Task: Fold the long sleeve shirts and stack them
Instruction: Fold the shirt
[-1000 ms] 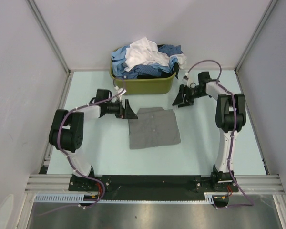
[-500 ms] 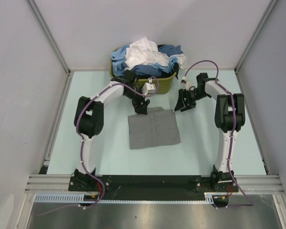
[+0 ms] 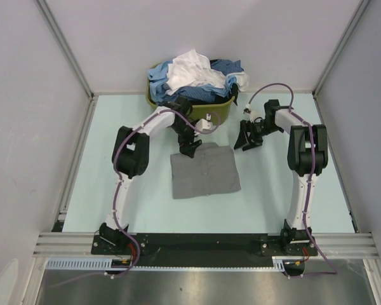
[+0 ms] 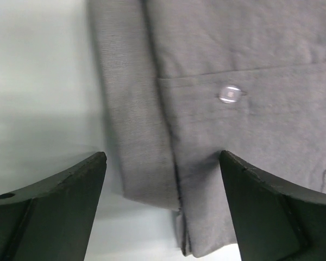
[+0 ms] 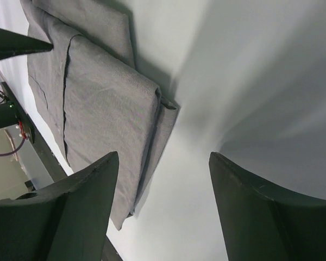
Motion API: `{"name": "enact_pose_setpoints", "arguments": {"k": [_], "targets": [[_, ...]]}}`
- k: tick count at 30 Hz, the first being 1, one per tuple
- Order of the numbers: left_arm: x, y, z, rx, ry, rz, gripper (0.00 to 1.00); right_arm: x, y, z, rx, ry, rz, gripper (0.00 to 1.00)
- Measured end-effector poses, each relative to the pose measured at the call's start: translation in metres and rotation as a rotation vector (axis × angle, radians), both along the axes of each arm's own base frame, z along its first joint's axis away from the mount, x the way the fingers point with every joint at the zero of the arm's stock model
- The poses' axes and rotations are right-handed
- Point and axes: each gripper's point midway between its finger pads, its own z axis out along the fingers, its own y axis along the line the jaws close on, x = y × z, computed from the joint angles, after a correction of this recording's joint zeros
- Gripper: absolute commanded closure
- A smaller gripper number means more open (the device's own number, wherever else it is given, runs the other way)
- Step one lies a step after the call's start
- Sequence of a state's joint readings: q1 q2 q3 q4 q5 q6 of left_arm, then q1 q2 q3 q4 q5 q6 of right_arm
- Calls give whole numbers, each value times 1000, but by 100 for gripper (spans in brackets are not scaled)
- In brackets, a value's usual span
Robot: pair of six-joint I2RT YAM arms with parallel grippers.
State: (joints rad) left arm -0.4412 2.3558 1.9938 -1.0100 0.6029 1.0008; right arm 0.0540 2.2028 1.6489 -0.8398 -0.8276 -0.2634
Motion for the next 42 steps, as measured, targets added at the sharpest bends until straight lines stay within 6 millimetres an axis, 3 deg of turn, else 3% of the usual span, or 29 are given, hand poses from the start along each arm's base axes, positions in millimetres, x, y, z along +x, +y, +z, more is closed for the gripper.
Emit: {"name": "enact_pose_setpoints", "arguments": {"k": [4,5,10,11,13,14,15,22,26,30,37,39,42], "targets": [[-15,-1,-3,30,20,-60,26,1,-3,0,3,0,-7,27],[-18,-1,-4,38,21,-72,36,2,-4,1,6,-1,-9,27],[-20,-3,-8,60,30,-90,56,3,-8,2,13,-1,-20,27],[-21,-3,-8,61,35,-90,67,3,-8,2,16,-1,-20,27],[-23,-3,-7,62,45,-84,79,3,-8,2,18,-1,-20,27],[-23,-3,-7,61,49,-79,93,3,-8,2,18,-2,-20,27],[-23,-4,-7,58,53,-75,100,3,-9,2,18,-2,-20,27],[-23,-6,1,52,71,-11,100,-4,-10,-3,24,19,-19,27],[-23,-6,19,39,56,33,100,-12,-11,-3,34,31,-18,27],[-15,-3,55,24,-20,84,100,-16,-13,3,34,22,-21,27],[-2,9,144,1,-272,140,100,-11,-29,20,35,-20,-55,26],[-12,13,171,-10,-375,137,100,-12,-41,27,37,-24,-84,26],[-49,8,187,-8,-470,93,100,-16,-62,35,46,-24,-133,26]]}}
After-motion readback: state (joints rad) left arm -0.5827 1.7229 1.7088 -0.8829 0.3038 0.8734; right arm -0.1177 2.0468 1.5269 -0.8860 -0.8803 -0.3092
